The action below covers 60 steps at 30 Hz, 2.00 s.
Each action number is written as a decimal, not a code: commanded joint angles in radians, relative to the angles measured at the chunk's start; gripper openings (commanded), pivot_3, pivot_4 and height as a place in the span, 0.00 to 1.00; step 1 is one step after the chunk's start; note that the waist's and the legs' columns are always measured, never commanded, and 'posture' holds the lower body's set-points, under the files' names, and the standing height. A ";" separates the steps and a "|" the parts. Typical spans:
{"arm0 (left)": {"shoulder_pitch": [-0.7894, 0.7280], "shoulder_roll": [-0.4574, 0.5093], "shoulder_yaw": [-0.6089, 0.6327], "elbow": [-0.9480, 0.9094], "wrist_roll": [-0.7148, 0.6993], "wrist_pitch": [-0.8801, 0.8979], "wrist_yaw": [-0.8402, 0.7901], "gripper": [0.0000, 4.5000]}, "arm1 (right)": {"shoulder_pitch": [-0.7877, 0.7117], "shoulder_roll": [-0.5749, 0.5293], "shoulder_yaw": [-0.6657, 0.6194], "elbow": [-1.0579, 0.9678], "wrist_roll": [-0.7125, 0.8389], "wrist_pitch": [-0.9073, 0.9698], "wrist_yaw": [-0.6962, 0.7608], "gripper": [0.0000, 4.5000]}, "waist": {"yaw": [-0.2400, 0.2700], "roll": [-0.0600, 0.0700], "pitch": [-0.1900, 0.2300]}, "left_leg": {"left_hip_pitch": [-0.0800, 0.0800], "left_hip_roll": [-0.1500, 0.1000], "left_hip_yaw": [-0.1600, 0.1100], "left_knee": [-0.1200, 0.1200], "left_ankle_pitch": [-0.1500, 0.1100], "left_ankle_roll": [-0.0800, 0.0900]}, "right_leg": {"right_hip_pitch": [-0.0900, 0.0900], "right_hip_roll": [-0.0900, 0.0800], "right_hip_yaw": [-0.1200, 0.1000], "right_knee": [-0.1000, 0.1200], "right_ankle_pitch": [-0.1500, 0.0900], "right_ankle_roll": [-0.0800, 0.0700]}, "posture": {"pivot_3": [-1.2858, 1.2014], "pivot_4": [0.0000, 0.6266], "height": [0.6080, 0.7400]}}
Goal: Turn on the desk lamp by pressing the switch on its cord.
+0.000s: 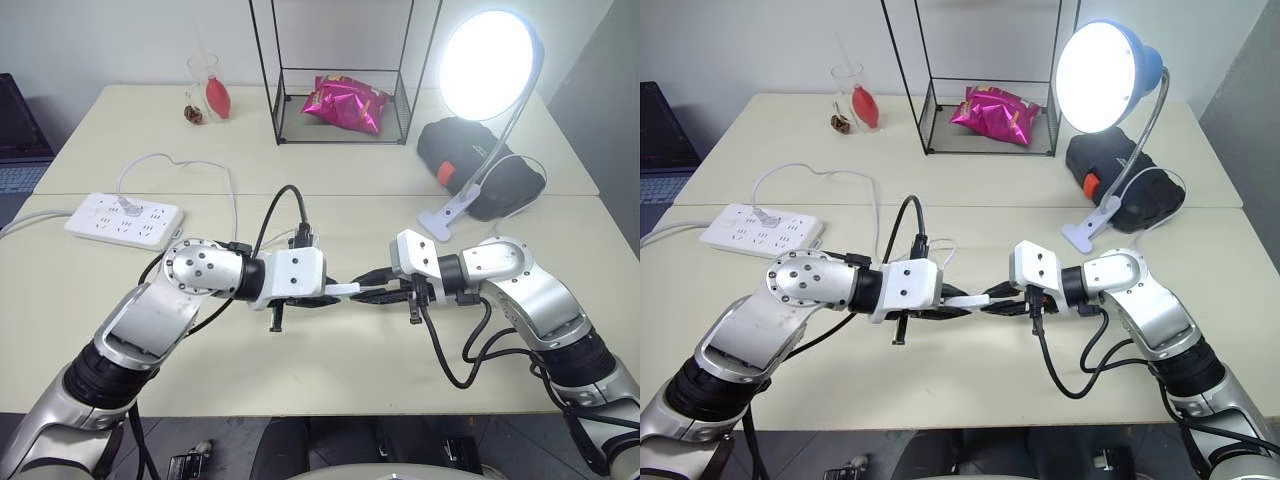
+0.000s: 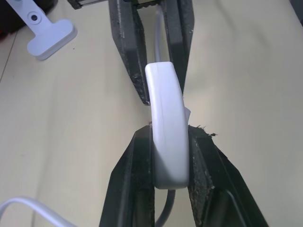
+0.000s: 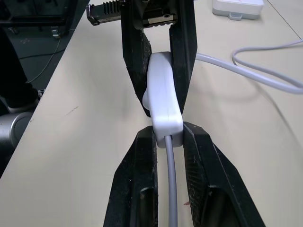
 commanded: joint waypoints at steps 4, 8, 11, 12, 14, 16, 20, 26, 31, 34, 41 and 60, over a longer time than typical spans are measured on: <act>-0.005 -0.015 -0.006 -0.133 0.011 0.090 0.054 0.10 | -0.013 -0.005 -0.017 -0.036 0.012 -0.001 0.001 0.09 | 0.000 0.000 0.000 | 0.000 0.000 0.000 0.000 0.000 0.000 | 0.000 0.000 0.000 0.000 0.000 0.000 | 0.52 0.24 1.00; -0.017 -0.034 0.007 -0.127 -0.002 0.108 0.058 0.10 | -0.015 -0.005 -0.016 -0.032 0.013 -0.004 0.004 0.09 | 0.000 0.000 0.000 | 0.000 0.000 0.000 0.000 0.000 0.000 | 0.000 0.000 0.000 0.000 0.000 0.000 | 0.52 0.24 1.00; -0.027 -0.049 0.005 -0.122 -0.002 0.118 0.060 0.10 | -0.016 -0.006 -0.016 -0.030 0.014 -0.005 0.005 0.09 | 0.000 0.000 0.000 | 0.000 0.000 0.000 0.000 0.000 0.000 | 0.000 0.000 0.000 0.000 0.000 0.000 | 0.52 0.24 1.00; -0.028 -0.050 0.015 -0.101 0.001 0.099 0.057 0.18 | -0.017 -0.006 -0.016 -0.029 0.014 -0.005 0.006 0.09 | 0.000 0.000 0.000 | 0.000 0.000 0.000 0.000 0.000 0.000 | 0.000 0.000 0.000 0.000 0.000 0.000 | 0.52 0.24 1.00; -0.029 -0.045 0.034 -0.067 -0.001 0.066 0.041 0.34 | -0.018 -0.006 -0.017 -0.027 0.015 -0.005 0.007 0.09 | 0.000 0.000 0.000 | 0.000 0.000 0.000 0.000 0.000 0.000 | 0.000 0.000 0.000 0.000 0.000 0.000 | 0.52 0.24 1.00; -0.029 -0.042 0.043 -0.051 -0.004 0.044 0.034 0.40 | -0.018 -0.005 -0.017 -0.025 0.015 -0.005 0.008 0.09 | 0.000 0.000 0.000 | 0.000 0.000 0.000 0.000 0.000 0.000 | 0.000 0.000 0.000 0.000 0.000 0.000 | 0.52 0.24 1.00; -0.021 -0.033 0.063 -0.015 -0.008 -0.033 0.023 0.60 | -0.019 -0.003 -0.019 -0.022 0.016 -0.005 0.009 0.09 | 0.000 0.000 0.000 | 0.000 0.000 0.000 0.000 0.000 0.000 | 0.000 0.000 0.000 0.000 0.000 0.000 | 0.52 0.24 1.00; 0.025 -0.002 0.135 -0.016 -0.045 -0.079 0.010 0.60 | -0.016 -0.004 -0.022 -0.008 0.006 -0.015 0.002 0.09 | 0.000 0.000 0.000 | 0.000 0.000 0.000 0.000 0.000 0.000 | 0.000 0.000 0.000 0.000 0.000 0.000 | 0.52 0.24 1.00; 0.094 0.029 0.284 -0.081 -0.160 -0.029 0.021 0.60 | -0.013 0.000 -0.020 0.065 -0.031 -0.061 -0.013 0.09 | -0.002 0.000 0.000 | 0.000 0.001 0.000 0.000 0.000 0.000 | -0.001 0.000 0.000 0.000 0.000 0.000 | 0.52 0.24 1.00; 0.135 0.058 0.367 -0.131 -0.233 0.022 0.023 0.60 | -0.026 0.012 -0.018 0.151 -0.066 -0.109 -0.028 0.09 | -0.002 0.000 0.000 | 0.000 0.001 0.000 0.000 0.000 0.000 | 0.000 0.000 0.000 0.000 0.000 0.000 | 0.52 0.24 1.00; 0.292 0.089 0.522 -0.280 -0.380 0.146 0.077 0.60 | -0.089 0.066 -0.027 0.390 -0.145 -0.254 -0.074 0.09 | -0.007 0.000 0.000 | 0.000 0.002 0.001 0.000 0.000 0.000 | -0.001 -0.001 0.001 0.000 0.000 0.000 | 0.52 0.24 1.00; 0.430 0.098 0.552 -0.346 -0.389 0.146 0.210 0.60 | -0.174 0.154 -0.037 0.677 -0.203 -0.369 -0.075 0.55 | -0.023 0.000 0.000 | 0.001 0.002 0.001 0.000 0.000 0.000 | -0.001 -0.001 0.001 0.002 0.000 0.000 | 0.52 0.24 1.00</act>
